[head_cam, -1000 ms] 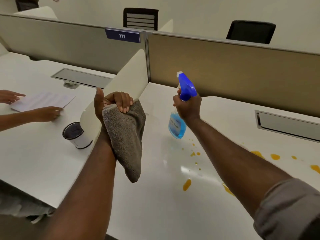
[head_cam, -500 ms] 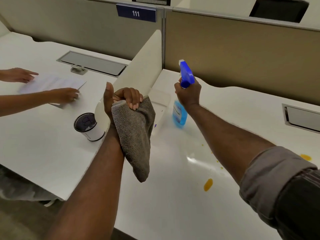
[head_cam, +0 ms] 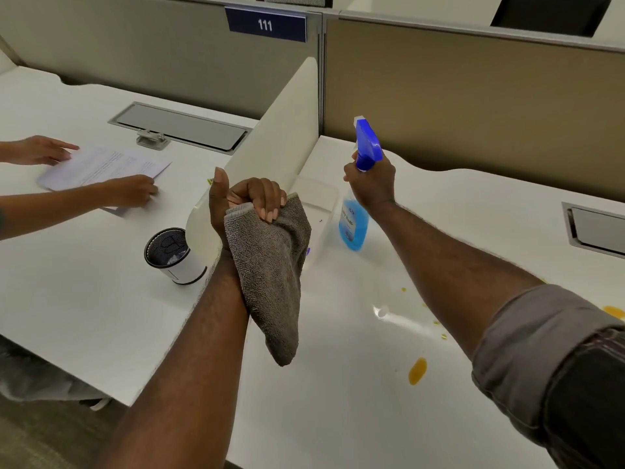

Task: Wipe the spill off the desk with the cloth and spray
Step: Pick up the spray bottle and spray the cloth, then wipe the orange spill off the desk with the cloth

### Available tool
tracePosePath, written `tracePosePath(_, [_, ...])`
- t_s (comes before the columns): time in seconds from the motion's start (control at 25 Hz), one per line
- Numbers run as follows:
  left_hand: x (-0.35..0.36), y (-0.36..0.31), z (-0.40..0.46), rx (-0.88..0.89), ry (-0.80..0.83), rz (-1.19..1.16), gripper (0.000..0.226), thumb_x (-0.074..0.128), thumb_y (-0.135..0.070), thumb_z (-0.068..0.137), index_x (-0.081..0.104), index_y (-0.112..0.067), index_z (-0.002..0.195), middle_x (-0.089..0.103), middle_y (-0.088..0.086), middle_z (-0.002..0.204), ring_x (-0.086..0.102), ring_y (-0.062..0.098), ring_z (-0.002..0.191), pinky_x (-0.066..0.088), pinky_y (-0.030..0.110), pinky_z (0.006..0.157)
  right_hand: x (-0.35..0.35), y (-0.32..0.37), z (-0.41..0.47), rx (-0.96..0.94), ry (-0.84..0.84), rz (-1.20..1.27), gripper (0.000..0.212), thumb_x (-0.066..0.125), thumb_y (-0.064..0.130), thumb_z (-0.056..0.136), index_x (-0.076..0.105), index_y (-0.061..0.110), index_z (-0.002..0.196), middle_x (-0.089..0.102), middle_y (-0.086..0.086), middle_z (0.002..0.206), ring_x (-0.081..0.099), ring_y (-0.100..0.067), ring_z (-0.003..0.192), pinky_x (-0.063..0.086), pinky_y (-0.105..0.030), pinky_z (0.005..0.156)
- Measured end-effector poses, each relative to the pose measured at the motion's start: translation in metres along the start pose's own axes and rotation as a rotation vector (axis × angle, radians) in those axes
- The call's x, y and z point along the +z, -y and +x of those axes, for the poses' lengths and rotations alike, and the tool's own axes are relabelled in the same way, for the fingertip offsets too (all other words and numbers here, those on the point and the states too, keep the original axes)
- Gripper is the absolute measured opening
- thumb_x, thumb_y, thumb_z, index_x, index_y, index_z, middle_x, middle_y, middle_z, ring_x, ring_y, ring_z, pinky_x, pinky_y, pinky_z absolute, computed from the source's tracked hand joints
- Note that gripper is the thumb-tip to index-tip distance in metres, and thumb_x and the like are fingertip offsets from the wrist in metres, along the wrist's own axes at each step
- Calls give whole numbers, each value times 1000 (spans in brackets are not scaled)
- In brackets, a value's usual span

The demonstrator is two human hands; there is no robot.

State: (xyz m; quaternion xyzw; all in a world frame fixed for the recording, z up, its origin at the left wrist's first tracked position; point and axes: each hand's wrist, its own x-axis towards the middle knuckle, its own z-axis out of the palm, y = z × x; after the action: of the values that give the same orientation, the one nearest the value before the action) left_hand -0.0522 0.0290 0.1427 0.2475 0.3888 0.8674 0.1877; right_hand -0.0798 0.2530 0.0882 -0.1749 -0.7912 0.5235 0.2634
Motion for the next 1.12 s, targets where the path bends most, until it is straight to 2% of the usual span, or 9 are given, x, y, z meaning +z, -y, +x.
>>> tracePosePath(0.08, [9,1,2,25,44,66,73,21,-55,86,59,-13,40,51,2,42,45,17,45,34,35,65,-6,-4,-1,10,59,-8,22,68,16,82,56,13,101,62,0,88,65,-16,82,50,-20,71])
tracePosePath(0.16, [21,-1,5,3,35,68,77,8,-49,83,58,-12,37,49,3,40,44,17,44,34,35,64,-16,-8,-7,-29,119,-46,34,71,25,84,55,10,110,61,2,94,60,-8,81,45,-17,73])
tracePosePath(0.32, [45,0,12,20,62,75,76,8,-49,82,57,-12,36,48,3,39,43,18,43,33,35,64,-55,-6,-28,-60,118,-73,68,77,36,79,43,10,131,55,-4,125,51,-10,105,43,-18,83])
tracePosePath(0.48, [90,10,18,48,124,29,71,25,-57,82,58,-13,38,48,3,40,43,17,44,33,35,63,-105,5,-72,-7,-141,126,38,66,39,77,54,12,100,54,-2,89,47,-12,73,43,-28,66])
tracePosePath(0.6, [141,31,25,17,159,-49,74,13,-51,81,52,-8,34,45,6,36,41,20,41,34,36,62,-137,23,-102,311,283,518,44,52,57,81,66,18,97,66,0,93,60,-15,85,47,-34,76])
tracePosePath(0.68, [176,51,27,-20,207,-106,75,14,-51,80,50,-6,32,43,7,36,41,21,40,34,36,61,-160,28,-112,461,602,751,73,44,73,80,60,21,128,63,-1,126,56,-22,119,41,-44,103])
tracePosePath(0.8, [225,79,38,-105,282,-180,79,12,-55,79,49,-5,32,43,8,35,41,21,40,35,35,61,-210,21,-121,567,774,999,90,52,73,75,45,14,144,54,-10,137,45,-29,132,28,-47,116])
tracePosePath(0.96, [262,123,50,-152,315,-209,79,15,-55,84,53,-7,35,48,6,37,47,20,41,36,33,62,-285,-6,-132,551,652,924,46,77,39,73,72,16,112,71,-5,112,66,-20,106,51,-36,94])
tracePosePath(1.12, [269,184,42,-328,-170,144,71,29,-43,101,65,-14,47,64,4,52,63,18,53,47,28,67,-355,-29,-137,508,425,869,25,55,26,95,70,14,111,73,-7,111,68,-22,105,52,-38,93])
